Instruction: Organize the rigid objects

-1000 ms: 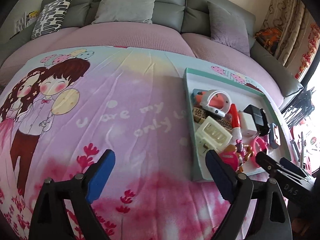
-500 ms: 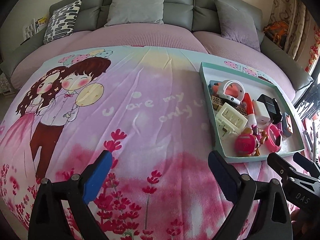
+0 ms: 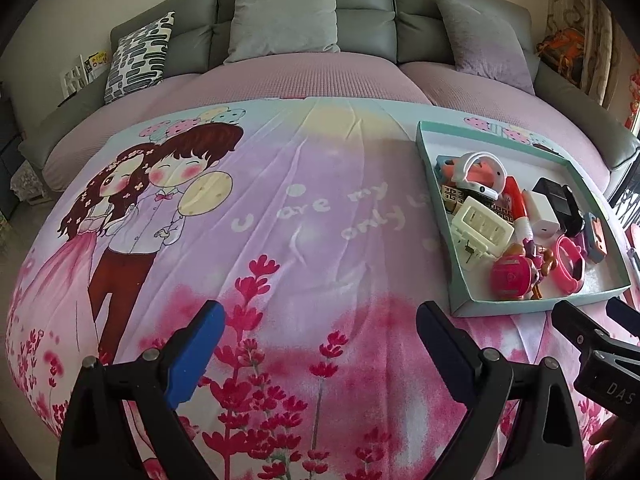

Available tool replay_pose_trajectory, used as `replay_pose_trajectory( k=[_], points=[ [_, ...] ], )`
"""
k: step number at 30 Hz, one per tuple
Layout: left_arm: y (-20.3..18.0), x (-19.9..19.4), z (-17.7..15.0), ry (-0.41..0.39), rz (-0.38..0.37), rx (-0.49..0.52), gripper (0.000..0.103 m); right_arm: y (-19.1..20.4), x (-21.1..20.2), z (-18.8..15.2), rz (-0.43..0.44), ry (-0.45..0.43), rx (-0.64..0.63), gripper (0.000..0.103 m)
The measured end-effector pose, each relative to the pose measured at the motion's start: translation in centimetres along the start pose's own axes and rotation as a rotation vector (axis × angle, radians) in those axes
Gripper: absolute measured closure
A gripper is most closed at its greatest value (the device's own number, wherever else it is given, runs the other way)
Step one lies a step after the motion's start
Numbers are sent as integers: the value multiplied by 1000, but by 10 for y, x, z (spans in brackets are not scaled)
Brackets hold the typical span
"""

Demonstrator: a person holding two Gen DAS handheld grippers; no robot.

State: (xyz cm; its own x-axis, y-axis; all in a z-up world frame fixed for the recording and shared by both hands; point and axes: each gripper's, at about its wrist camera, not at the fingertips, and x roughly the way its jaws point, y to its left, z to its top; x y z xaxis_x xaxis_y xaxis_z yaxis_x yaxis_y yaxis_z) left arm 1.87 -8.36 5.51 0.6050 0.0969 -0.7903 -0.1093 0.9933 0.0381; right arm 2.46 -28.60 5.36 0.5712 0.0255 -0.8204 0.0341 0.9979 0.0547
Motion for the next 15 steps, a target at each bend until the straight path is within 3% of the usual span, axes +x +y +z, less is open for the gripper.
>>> replay_pose_trajectory(
  k=[15],
  points=[
    [4, 0, 0, 2, 5, -27, 6, 1, 4, -1, -3, 16, -4, 0]
  ],
)
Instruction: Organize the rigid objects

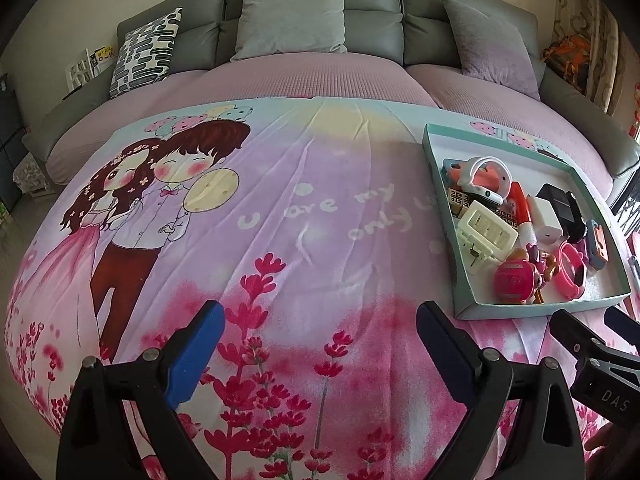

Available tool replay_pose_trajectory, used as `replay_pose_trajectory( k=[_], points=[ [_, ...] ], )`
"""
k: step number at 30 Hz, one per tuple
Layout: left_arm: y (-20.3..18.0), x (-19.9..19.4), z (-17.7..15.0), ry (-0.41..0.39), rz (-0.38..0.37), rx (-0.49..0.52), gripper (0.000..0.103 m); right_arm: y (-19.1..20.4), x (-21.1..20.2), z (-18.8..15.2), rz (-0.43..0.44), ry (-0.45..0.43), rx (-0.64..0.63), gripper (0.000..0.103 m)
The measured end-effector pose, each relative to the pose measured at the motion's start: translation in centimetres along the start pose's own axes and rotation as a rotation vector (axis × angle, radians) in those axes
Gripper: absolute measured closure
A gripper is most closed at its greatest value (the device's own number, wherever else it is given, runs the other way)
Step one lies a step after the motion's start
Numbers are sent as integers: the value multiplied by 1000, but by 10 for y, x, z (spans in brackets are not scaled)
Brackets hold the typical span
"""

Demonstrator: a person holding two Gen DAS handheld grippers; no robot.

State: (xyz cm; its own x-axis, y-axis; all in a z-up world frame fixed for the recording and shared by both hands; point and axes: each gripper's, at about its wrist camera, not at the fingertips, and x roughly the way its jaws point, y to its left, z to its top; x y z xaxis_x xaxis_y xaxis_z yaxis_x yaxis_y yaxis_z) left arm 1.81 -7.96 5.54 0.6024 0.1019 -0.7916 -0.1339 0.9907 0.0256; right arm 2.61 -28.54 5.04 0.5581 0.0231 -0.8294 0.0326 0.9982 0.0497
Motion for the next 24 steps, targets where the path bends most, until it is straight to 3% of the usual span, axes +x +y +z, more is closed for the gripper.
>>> replay_pose_trajectory(
  k=[17, 24],
  points=[
    [2, 3, -1, 17, 58, 6, 6, 1, 2, -1, -1, 12, -3, 0],
    [2, -2, -1, 0, 35, 8, 6, 1, 2, -1, 1, 16, -3, 0]
  ],
)
